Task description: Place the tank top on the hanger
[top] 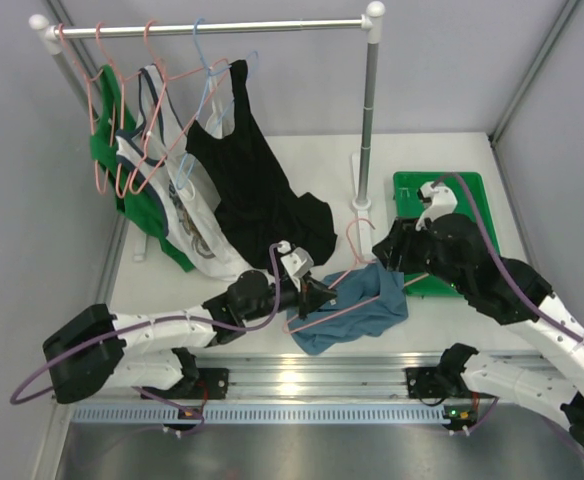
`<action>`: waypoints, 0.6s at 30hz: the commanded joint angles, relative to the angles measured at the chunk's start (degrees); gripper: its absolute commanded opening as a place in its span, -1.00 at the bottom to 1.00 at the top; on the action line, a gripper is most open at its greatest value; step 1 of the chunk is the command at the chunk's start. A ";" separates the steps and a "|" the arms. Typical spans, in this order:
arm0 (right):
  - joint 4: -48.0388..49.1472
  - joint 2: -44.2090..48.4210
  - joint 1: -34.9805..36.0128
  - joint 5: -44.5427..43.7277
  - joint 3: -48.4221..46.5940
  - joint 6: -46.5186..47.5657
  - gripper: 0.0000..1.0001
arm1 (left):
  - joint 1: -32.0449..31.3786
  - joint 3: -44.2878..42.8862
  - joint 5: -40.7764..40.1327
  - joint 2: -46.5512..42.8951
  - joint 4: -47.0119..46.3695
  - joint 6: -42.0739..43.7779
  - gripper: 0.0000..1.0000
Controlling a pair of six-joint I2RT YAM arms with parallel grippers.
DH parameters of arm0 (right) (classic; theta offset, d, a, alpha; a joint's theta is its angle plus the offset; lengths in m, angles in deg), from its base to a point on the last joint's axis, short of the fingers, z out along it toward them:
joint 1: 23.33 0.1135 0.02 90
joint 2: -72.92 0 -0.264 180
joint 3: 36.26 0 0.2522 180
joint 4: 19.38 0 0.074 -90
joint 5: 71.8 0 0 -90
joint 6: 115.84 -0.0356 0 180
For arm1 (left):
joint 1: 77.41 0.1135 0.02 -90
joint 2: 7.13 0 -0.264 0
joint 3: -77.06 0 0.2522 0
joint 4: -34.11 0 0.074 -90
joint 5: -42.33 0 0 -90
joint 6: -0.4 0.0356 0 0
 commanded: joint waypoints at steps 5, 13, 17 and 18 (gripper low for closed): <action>9.12 0.84 4.03 1.12 3.86 5.43 0.03 | -0.41 -2.20 0.22 4.41 -10.61 -1.31 -1.00; 12.28 -3.47 7.20 -2.75 5.89 6.48 -0.06 | -0.59 -4.31 0.31 5.90 -9.11 -1.32 -1.00; 13.26 -6.72 7.28 -5.02 6.86 6.66 -0.12 | -0.76 -4.58 0.57 5.90 -8.76 -1.23 -1.00; 13.52 -7.07 7.20 -5.38 6.94 6.66 -0.14 | -0.85 -4.66 0.48 5.90 -8.59 -1.23 -1.00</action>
